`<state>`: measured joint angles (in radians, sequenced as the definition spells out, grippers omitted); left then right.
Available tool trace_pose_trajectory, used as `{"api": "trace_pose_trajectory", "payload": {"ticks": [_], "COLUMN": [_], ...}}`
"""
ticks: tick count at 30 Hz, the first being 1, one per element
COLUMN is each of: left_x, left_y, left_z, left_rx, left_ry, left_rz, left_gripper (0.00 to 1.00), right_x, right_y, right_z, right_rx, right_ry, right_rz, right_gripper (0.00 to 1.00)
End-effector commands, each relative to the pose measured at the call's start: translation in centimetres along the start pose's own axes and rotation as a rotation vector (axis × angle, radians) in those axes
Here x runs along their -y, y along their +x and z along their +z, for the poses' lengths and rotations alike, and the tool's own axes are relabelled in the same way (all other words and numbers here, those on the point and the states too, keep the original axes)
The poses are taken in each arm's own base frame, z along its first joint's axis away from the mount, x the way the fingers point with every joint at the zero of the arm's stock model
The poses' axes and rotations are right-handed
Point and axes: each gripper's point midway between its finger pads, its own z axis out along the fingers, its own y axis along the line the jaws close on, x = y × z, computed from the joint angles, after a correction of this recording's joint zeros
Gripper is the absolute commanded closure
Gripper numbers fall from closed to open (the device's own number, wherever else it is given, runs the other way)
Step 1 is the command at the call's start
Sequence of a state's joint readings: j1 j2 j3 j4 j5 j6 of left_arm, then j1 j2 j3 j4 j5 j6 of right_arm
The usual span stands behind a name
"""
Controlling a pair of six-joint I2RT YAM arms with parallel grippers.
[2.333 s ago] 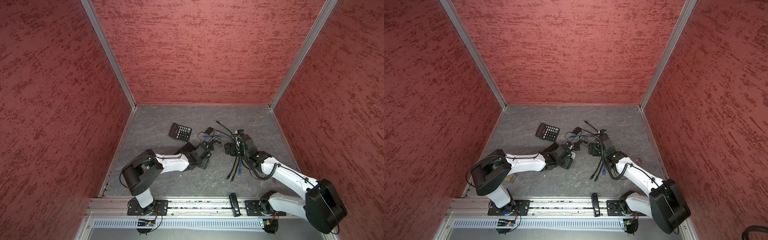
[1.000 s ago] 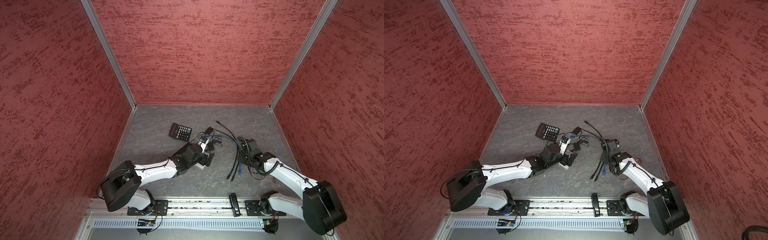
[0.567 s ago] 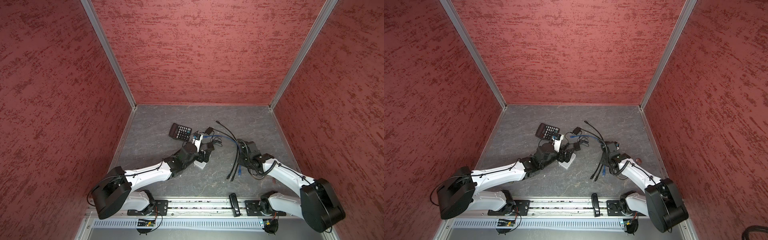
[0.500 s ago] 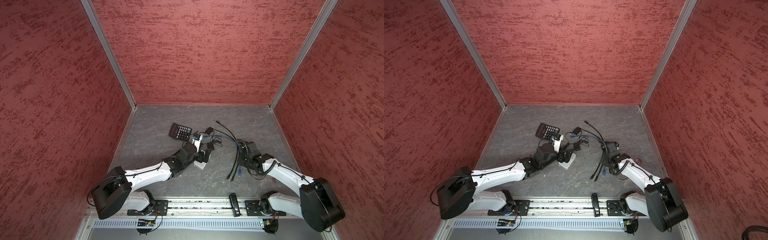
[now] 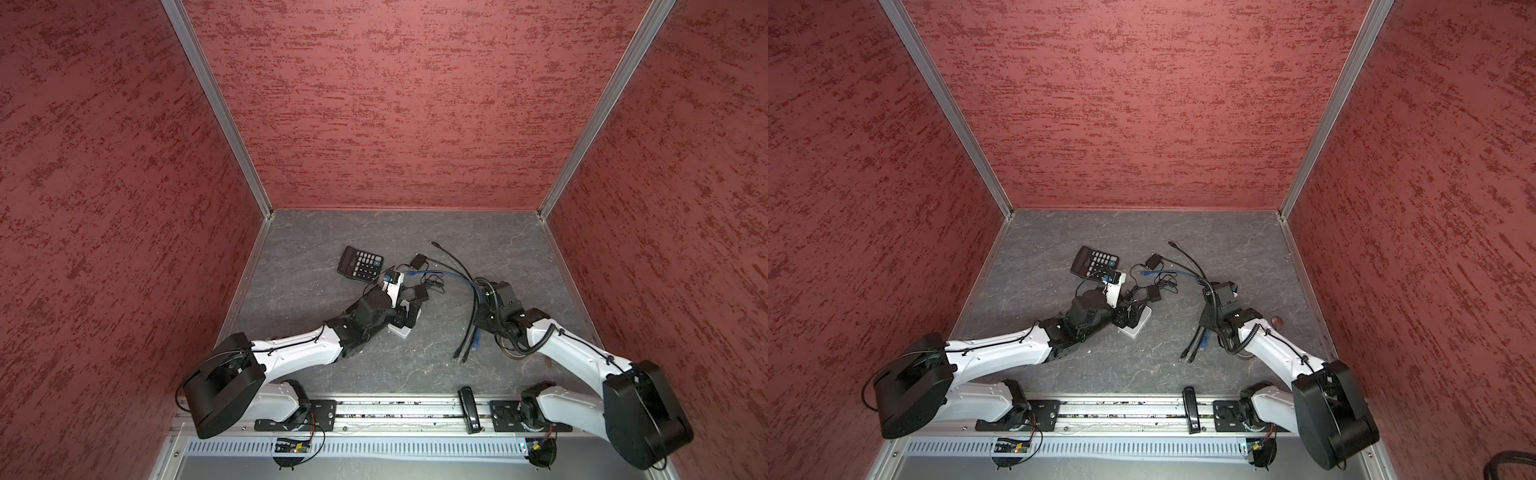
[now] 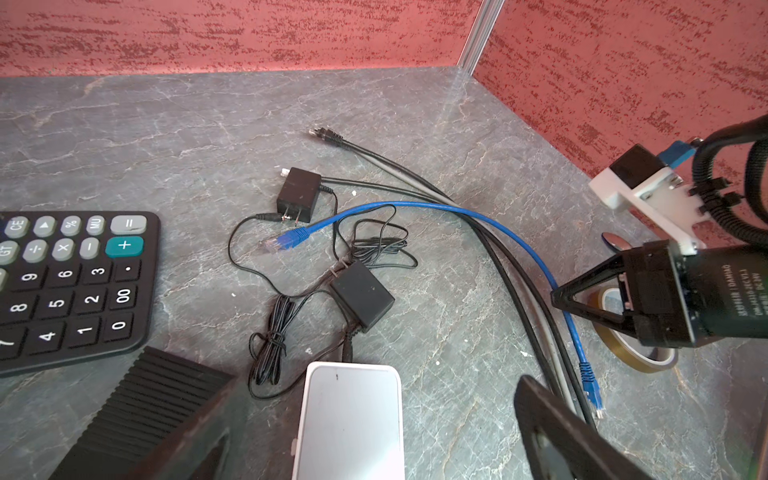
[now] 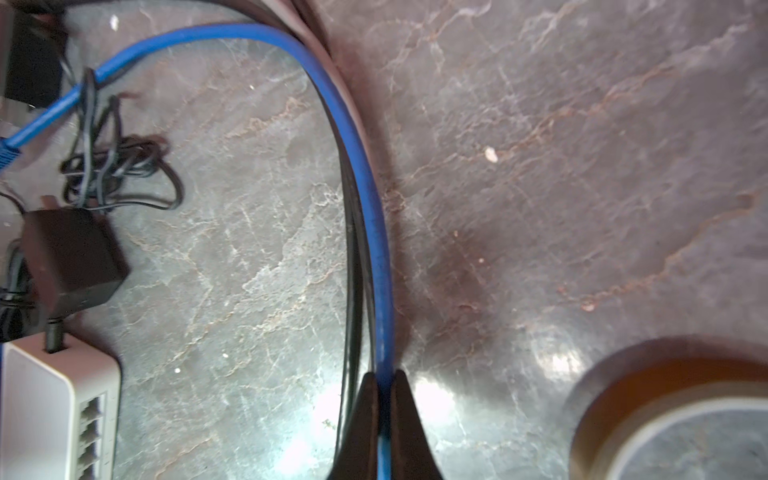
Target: Insert the plug into the switch port
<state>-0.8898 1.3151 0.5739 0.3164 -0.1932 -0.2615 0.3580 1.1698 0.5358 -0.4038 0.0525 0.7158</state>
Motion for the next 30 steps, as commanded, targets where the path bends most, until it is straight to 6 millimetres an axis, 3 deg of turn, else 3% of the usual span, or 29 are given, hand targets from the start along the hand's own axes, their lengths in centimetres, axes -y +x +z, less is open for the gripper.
{"api": "trace_pose_trajectory", "payload": {"ticks": [1, 10, 16, 20, 24, 28, 30], "left_x": [0.4, 3.8, 9.7, 11.6, 13.2, 14.4, 15.3], "left_y": [-0.8, 0.0, 0.7, 1.4, 1.5, 1.5, 1.7], "left_z": [-0.1, 0.0, 0.6, 2.4, 3.3, 4.6, 5.3], "left_rx": [0.055, 0.064, 0.150, 0.123, 0.174, 0.201, 0.197], "left_ry": [0.007, 0.060, 0.153, 0.168, 0.202, 0.206, 0.197], "left_rz": [0.057, 0.283, 0.503, 0.547, 0.544, 0.538, 0.575], "left_gripper": [0.00, 0.00, 0.00, 0.00, 0.05, 0.22, 0.22], "right_x": [-0.6, -3.3, -5.1, -6.0, -6.3, -6.4, -6.5], "right_y": [-1.8, -4.8, -6.7, -7.4, -7.7, -8.0, -8.1], "right_z": [-1.6, -4.4, -5.0, -5.0, -5.1, -5.3, -5.4], "right_rx": [0.062, 0.134, 0.162, 0.161, 0.168, 0.175, 0.178], "right_ry": [-0.007, -0.087, -0.113, -0.129, -0.137, -0.136, -0.138], "right_rz": [0.038, 0.070, 0.078, 0.091, 0.104, 0.101, 0.103], "right_gripper": [1.00, 1.00, 1.00, 1.00, 1.00, 1.00, 1.00]}}
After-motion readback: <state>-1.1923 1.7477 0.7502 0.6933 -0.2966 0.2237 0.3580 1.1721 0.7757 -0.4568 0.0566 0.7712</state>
